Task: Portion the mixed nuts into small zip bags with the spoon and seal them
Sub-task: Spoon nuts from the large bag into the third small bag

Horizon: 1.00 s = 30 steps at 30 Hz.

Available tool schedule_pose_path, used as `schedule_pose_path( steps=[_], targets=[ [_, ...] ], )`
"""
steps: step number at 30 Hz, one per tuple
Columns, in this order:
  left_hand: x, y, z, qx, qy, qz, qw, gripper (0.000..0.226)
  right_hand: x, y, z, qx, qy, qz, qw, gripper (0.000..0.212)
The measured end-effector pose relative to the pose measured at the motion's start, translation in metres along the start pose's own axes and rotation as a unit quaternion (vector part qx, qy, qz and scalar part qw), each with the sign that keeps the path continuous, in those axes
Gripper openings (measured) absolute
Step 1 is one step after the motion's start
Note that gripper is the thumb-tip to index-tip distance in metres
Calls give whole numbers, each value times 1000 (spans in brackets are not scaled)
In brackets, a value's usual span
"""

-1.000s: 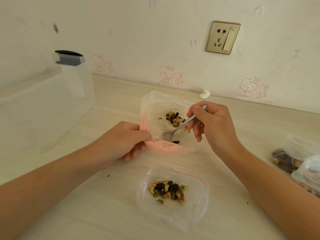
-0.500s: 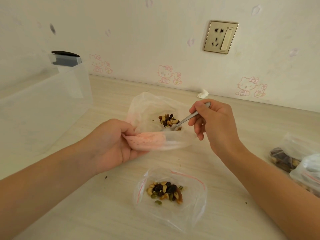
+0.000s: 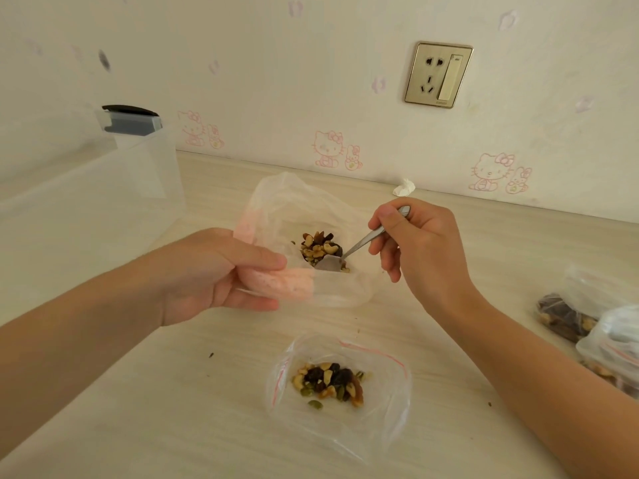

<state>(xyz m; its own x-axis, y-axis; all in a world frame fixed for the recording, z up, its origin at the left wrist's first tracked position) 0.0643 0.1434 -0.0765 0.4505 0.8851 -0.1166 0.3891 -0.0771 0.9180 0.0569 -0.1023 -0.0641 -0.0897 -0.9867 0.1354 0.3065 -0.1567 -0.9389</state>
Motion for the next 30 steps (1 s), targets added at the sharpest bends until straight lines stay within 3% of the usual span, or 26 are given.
schedule_pose_path(
  steps=[4, 8, 15, 19, 22, 25, 28, 30],
  targets=[
    [-1, -9, 2, 41, -13, 5, 999, 54, 1, -2, 0, 11, 6, 1, 1000, 31],
    [1, -8, 8, 8, 20, -66, 998, 25, 5, -6, 0, 39, 18, 0, 999, 30],
    [1, -18, 15, -3, 46, -197, 979, 45, 0, -10, -2, 61, 5, -106, 992, 28],
    [4, -19, 15, 7, 54, -207, 977, 34, 1, -12, -3, 65, 17, -108, 992, 27],
    [0, -13, 8, 24, 31, -81, 996, 9, 3, -13, -3, 68, 36, -107, 991, 27],
    [1, -13, 5, 58, 24, 89, 994, 45, 2, -12, -1, 49, 20, -128, 990, 29],
    [3, -11, 6, 44, 56, 140, 988, 35, 2, -10, -1, 30, 15, -111, 993, 30],
    [5, -10, 7, 20, 70, 105, 992, 25, 2, -9, -1, 16, 16, -98, 995, 31]
  ],
)
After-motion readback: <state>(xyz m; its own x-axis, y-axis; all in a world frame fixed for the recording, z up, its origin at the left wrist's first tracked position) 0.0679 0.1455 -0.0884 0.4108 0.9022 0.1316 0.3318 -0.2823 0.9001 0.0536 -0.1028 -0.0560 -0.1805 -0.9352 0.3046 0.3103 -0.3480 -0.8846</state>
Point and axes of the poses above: each hand's wrist, its own z-axis towards the middle knuckle, its own x-axis out of the back of the hand, y = z × x, the point moved 5 cm from there along z, towards the middle knuckle, and after that the axes turned 7 degrees about -y, right-handed, at the moved point
